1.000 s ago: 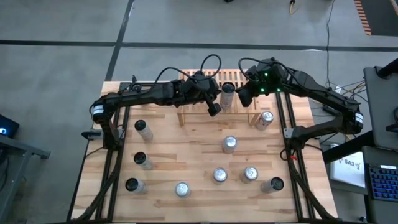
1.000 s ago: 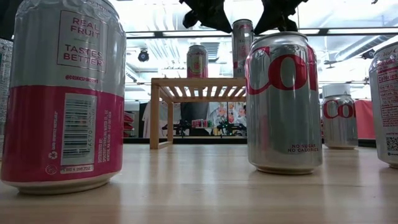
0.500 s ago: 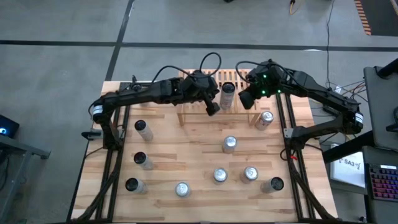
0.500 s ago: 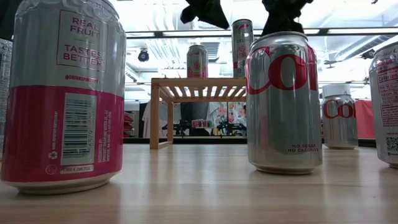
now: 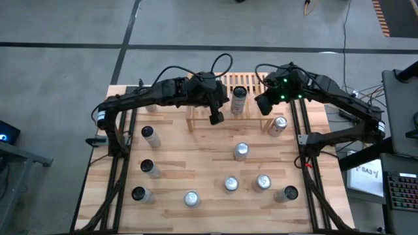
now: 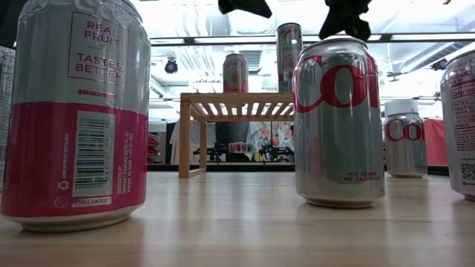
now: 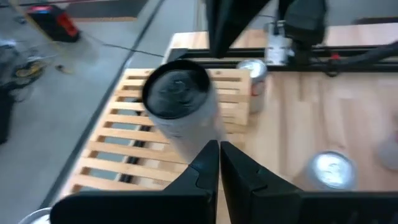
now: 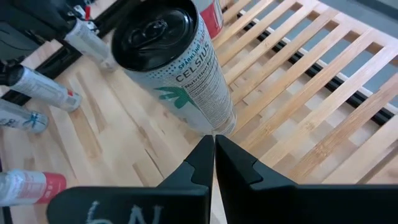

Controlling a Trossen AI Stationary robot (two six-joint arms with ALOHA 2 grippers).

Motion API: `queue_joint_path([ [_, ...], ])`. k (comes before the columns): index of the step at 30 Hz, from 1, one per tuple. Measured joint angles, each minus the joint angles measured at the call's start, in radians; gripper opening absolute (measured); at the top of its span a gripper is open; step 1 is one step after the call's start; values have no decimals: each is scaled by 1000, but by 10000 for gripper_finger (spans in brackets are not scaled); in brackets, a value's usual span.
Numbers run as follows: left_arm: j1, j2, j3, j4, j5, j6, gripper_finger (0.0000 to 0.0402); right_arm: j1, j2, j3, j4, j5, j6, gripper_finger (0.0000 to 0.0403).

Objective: Place canned beverage on shelf
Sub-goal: Put the center white soda can on the shelf

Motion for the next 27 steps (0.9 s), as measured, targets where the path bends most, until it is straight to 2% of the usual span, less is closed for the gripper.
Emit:
queue_joint_path([
  [10, 1, -55, -1, 3, 25, 26, 0, 75, -54, -36, 28, 0, -45, 9],
  [20, -3, -113, -80, 70, 47, 0, 0, 198, -58, -149, 234, -1, -112, 9],
  [27, 1, -181, -214, 219, 100, 2, 0, 206, -51, -231, 395, 1, -142, 9],
])
